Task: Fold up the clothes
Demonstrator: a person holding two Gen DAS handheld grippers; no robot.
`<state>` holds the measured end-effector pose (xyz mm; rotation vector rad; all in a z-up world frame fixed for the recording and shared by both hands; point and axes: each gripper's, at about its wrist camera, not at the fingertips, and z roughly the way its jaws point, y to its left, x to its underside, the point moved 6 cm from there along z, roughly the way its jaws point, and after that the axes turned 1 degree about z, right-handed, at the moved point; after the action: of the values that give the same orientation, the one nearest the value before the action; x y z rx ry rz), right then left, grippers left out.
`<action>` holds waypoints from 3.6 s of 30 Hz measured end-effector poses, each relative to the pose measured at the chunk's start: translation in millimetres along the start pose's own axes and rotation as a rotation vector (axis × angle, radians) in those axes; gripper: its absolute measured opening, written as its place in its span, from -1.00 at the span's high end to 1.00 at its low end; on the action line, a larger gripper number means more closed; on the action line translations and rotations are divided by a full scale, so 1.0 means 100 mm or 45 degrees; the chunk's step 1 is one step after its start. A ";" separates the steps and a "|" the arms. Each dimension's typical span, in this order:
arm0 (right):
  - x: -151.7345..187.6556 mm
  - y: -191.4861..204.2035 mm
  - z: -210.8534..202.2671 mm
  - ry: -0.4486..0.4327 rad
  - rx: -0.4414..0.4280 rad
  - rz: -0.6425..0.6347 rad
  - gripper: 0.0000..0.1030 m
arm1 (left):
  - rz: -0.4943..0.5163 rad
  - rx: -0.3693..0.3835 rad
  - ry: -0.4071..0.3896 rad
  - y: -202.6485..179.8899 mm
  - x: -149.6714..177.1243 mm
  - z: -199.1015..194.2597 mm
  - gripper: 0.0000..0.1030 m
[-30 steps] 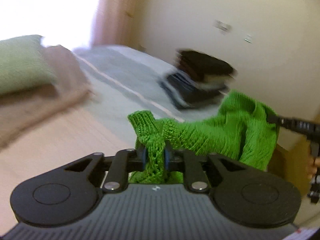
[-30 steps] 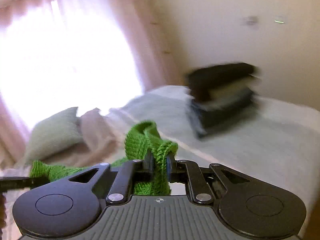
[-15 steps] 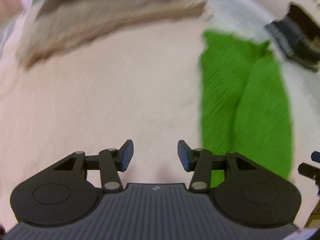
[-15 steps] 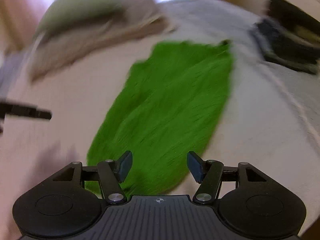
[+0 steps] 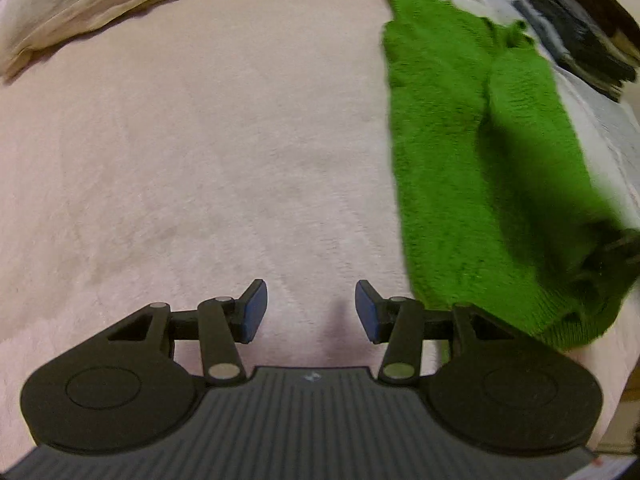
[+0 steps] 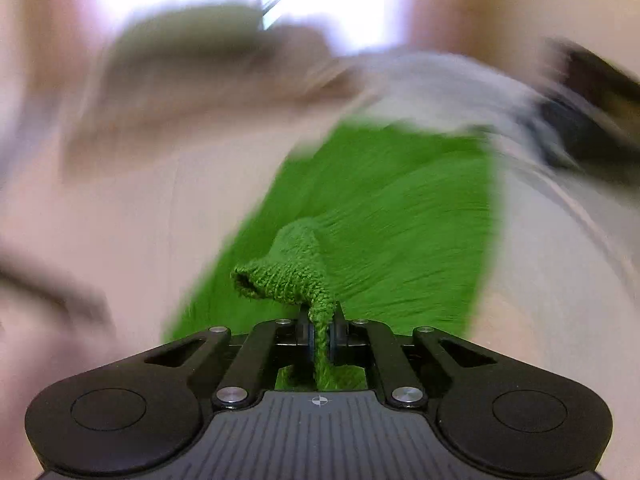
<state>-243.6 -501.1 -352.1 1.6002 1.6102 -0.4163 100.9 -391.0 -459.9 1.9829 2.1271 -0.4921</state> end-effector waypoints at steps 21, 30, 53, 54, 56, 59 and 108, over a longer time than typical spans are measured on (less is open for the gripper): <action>0.53 -2.60 -0.04 0.221 0.059 0.945 -0.30 | -0.445 0.449 0.015 -0.57 0.32 0.36 -0.12; 0.48 -2.73 0.20 0.193 -0.262 1.057 0.94 | -0.582 0.514 -0.094 -0.74 0.29 0.47 0.83; 0.75 -1.60 0.02 0.437 0.113 -0.858 0.02 | 0.698 -0.144 -0.240 -1.70 0.99 0.03 0.28; 0.84 -1.53 0.07 0.433 0.119 -0.962 0.02 | 0.800 -0.162 -0.224 -1.74 1.05 0.12 0.28; 0.95 -1.54 0.09 0.402 0.146 -1.084 0.02 | 0.961 -0.184 -0.217 -1.78 1.18 0.23 0.28; 1.00 -1.54 0.12 0.341 0.206 -1.166 0.03 | 1.125 -0.221 -0.245 -1.83 1.28 0.31 0.24; 0.48 -1.64 0.52 0.710 0.386 -0.188 -0.50 | 0.202 0.015 0.085 -1.50 0.82 0.56 0.53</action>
<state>-376.3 -529.6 -468.9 1.9480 2.1740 -0.3162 -60.2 -342.5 -524.8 2.1814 1.9861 -0.4182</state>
